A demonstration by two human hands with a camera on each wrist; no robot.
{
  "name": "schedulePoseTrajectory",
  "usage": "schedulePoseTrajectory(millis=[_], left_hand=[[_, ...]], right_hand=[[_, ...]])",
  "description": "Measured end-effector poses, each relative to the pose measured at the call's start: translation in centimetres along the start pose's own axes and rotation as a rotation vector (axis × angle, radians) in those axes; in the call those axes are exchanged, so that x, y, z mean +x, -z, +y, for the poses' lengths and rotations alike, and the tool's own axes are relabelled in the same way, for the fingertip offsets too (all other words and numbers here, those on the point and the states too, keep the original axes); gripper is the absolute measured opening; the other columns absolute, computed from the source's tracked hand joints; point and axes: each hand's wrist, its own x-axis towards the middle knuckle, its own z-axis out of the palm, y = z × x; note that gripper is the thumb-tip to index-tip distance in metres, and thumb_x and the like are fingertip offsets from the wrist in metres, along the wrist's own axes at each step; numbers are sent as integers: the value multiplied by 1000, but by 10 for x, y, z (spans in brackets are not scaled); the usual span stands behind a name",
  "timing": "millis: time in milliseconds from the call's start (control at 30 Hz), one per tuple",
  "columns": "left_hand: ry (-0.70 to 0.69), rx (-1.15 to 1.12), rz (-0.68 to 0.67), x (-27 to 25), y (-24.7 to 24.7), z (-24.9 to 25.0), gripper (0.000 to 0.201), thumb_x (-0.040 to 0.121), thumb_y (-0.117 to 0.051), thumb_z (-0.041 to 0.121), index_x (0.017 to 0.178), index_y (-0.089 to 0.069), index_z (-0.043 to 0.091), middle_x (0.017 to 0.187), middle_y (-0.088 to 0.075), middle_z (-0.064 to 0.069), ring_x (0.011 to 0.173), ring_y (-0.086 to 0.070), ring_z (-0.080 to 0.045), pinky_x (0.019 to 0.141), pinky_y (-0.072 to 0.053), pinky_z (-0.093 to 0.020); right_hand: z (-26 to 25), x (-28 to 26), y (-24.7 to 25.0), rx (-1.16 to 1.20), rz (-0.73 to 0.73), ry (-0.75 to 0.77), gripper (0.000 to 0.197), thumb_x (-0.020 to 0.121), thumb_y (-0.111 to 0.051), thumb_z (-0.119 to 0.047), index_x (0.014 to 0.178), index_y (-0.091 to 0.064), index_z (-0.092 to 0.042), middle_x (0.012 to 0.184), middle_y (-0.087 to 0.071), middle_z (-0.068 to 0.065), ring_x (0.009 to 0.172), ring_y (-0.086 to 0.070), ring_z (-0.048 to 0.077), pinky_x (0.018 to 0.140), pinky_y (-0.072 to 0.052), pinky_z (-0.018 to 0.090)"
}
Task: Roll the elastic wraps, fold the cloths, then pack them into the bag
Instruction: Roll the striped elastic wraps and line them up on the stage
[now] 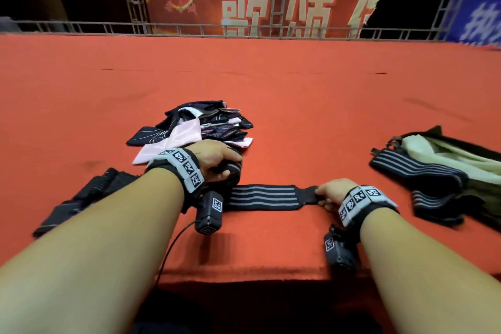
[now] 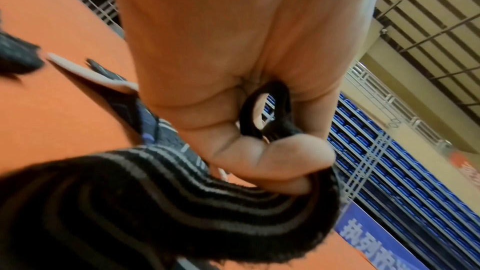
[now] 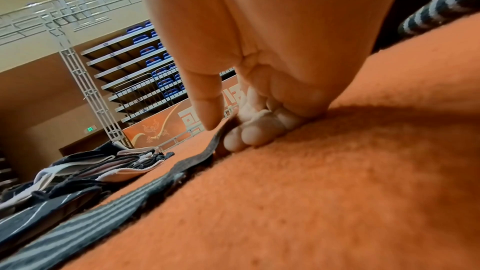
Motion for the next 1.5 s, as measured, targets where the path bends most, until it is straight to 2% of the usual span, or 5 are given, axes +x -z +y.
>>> schedulePoseTrajectory(millis=[233,333,567,1067,1500], left_hand=[[-7,-19,-233,6,-84,12,38,101,-55,49,103,-60,11,84,-64,-10,66,-67,-23,49,-56,-29],[-130,82,-198,14,-102,10,28,101,-60,37,108,-60,10,96,-65,-14,67,-63,-22,55,-53,-29],[-354,1256,-156,28,-122,-10,91,65,-88,51,145,-49,28,139,-56,1,126,-56,-24,104,-47,-35],[-235,1390,-186,41,-137,-56,86,93,-38,75,158,9,44,169,15,2,156,10,-30,125,2,-49],[-89,1342,-122,26,-56,-54,55,108,-26,50,159,-8,45,170,2,-2,153,2,-44,124,-3,-52]], right_hand=[[9,12,2,149,-40,-18,17,93,-66,-15,80,-64,-3,69,-65,12,64,-59,20,48,-47,25],[10,15,1,185,-40,-14,21,93,-66,-22,81,-65,-5,64,-66,9,62,-61,20,49,-48,25],[11,18,0,110,-104,13,17,88,-73,-24,84,-71,-8,76,-66,10,67,-58,20,54,-46,27],[0,-3,-4,-179,-73,124,34,74,-81,-45,85,-73,-14,79,-71,1,66,-62,13,56,-42,24],[-11,0,-20,-469,-33,142,65,74,-85,-42,124,-62,-7,111,-64,5,91,-56,23,79,-42,27]])
